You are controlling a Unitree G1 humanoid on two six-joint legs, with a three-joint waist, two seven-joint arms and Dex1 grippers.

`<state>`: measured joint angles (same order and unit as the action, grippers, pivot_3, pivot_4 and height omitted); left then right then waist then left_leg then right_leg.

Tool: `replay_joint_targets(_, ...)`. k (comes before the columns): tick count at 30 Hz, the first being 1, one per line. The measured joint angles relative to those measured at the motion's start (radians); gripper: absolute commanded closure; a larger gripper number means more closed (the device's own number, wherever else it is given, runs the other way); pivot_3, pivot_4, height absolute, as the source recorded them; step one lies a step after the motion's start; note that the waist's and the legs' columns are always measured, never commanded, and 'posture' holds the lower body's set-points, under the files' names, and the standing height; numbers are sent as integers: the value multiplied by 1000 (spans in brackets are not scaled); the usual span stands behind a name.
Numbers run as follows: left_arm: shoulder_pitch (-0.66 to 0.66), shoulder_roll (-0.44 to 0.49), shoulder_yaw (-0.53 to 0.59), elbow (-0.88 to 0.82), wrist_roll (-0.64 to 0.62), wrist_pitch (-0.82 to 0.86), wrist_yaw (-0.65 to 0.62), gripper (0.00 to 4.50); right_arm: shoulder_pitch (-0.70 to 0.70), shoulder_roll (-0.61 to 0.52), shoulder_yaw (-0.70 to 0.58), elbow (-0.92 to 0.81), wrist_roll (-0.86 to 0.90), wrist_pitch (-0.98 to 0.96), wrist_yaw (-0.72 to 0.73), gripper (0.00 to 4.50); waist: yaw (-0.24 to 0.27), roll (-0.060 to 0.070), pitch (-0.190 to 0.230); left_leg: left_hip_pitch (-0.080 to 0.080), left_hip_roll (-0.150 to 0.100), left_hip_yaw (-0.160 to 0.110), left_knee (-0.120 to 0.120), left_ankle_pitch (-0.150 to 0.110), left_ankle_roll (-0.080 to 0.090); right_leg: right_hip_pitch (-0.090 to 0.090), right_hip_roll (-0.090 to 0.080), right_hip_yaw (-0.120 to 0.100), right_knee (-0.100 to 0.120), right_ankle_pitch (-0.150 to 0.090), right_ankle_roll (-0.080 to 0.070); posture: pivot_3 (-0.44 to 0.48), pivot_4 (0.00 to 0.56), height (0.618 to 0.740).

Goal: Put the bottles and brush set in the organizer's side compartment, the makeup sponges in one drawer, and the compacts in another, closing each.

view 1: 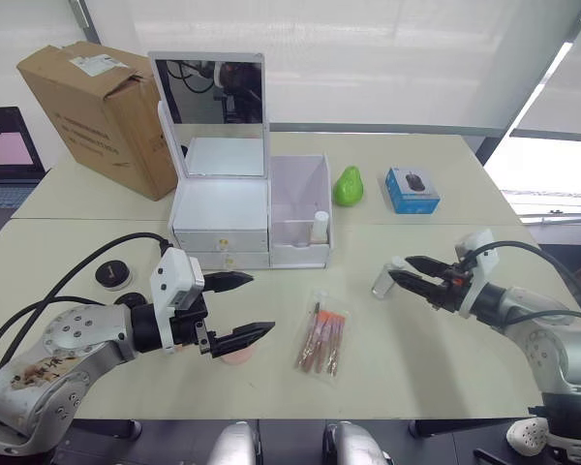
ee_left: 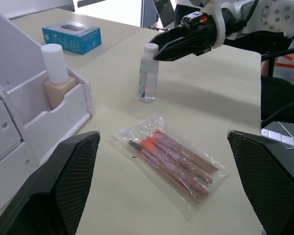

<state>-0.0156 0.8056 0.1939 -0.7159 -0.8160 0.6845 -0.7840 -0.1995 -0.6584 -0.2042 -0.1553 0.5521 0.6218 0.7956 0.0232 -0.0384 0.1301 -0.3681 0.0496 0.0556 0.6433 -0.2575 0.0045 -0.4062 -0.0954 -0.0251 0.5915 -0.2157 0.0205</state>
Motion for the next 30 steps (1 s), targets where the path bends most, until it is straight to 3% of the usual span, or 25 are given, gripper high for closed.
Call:
replay_joint_targets(2,4,0,0,-4,-7,2,7,0,-4,1,0,3,0,-2,2,3495,0,0,0,0,0,0,0,0,0,0,3,5,0,0,0,0,150,740)
replay_joint_targets(3,6,0,0,-7,-8,3,9,0,-6,2,1,5,0,-2,2,3562,0,0,0,0,0,0,0,0,0,0,4,7,0,0,0,0,150,740)
replay_joint_targets(15,19,0,0,-9,-10,10,17,0,-67,19,17,-24,18,5,1,3562,-3,1,1,0,0,0,0,0,0,-2,6,11,0,0,0,0,150,740)
replay_joint_targets(23,9,-3,2,31,-5,8,18,0,-379,-15,58,-175,184,211,-7,3562,-12,3,2,0,0,0,0,0,0,-4,7,12,1,0,0,0,150,740)
replay_joint_targets(25,5,-4,1,47,3,2,16,0,-528,33,102,-166,218,296,-52,3562,-15,2,2,1,0,-1,0,0,0,-4,7,12,2,0,-1,0,150,740)
replay_joint_targets(30,10,-26,3,59,3,-4,22,0,-730,139,253,-33,161,348,-105,3562,-11,2,1,-1,0,0,0,0,0,-5,6,12,2,1,-3,0,150,740)
